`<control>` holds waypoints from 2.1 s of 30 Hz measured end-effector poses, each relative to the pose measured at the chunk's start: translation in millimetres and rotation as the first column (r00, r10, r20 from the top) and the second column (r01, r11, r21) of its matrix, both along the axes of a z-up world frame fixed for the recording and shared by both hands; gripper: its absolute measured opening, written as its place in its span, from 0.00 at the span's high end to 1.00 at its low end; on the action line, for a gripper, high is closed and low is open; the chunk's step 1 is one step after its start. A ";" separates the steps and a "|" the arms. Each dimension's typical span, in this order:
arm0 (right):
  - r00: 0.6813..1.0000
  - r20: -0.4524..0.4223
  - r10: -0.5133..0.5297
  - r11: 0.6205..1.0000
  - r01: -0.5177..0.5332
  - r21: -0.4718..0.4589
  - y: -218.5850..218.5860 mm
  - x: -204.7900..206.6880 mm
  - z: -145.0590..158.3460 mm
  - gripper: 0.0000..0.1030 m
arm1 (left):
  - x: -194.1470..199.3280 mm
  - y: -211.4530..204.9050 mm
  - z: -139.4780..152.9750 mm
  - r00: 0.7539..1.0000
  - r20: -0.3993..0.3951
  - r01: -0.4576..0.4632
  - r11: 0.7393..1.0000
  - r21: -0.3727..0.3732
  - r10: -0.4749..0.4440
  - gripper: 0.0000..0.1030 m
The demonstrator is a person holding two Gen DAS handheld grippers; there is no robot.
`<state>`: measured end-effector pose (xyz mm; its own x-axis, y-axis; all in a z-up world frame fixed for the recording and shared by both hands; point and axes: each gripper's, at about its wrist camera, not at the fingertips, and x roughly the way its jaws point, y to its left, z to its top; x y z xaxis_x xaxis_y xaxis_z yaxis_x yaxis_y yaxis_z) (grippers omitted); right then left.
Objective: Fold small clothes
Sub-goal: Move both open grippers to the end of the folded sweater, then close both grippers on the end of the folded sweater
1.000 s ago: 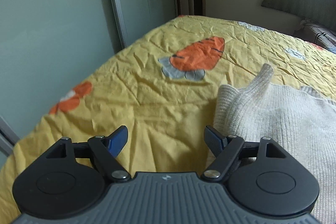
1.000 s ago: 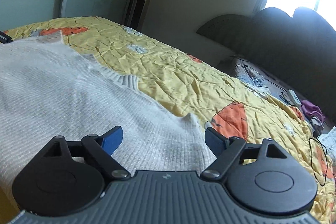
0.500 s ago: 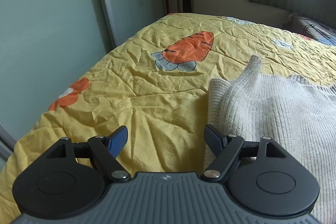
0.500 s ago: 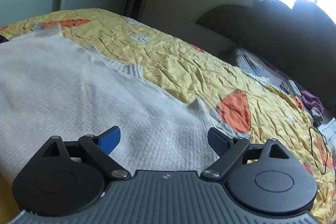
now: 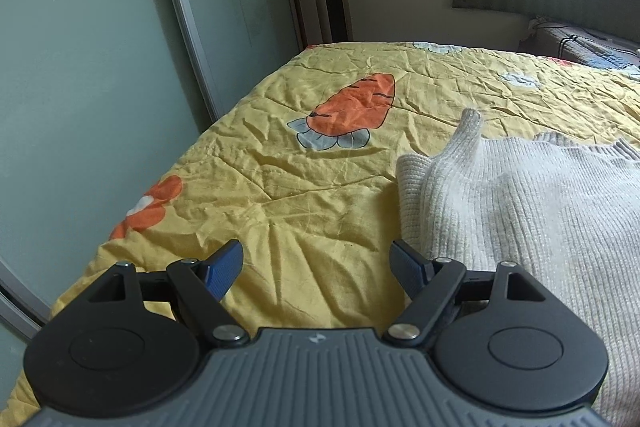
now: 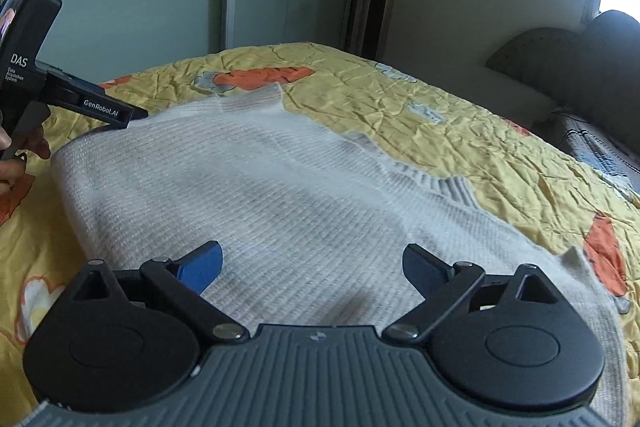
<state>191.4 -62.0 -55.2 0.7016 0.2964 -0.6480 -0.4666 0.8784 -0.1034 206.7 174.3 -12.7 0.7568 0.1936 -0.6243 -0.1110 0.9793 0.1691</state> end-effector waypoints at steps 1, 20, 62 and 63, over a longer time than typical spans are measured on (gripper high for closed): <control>1.000 -0.010 -0.004 1.000 0.004 -0.006 2.8 -0.4 -4.3 0.02 | -0.3 0.6 -0.2 1.000 0.000 0.003 1.000 0.001 -0.003 0.21; 0.994 0.106 -0.002 1.000 0.000 0.021 66.7 -52.1 20.0 0.00 | 16.8 28.9 32.9 0.948 -0.060 0.270 0.891 -0.366 -0.312 0.17; 0.942 0.278 0.186 0.961 -0.115 -0.253 143.9 -44.9 -14.3 0.76 | 104.4 -3.7 15.6 0.948 -0.181 0.124 0.826 -0.549 -0.263 0.80; 0.942 0.282 0.182 0.965 -0.116 -0.236 139.1 -45.7 -10.3 0.76 | 102.4 -5.8 20.8 0.951 -0.176 0.117 0.826 -0.551 -0.252 0.80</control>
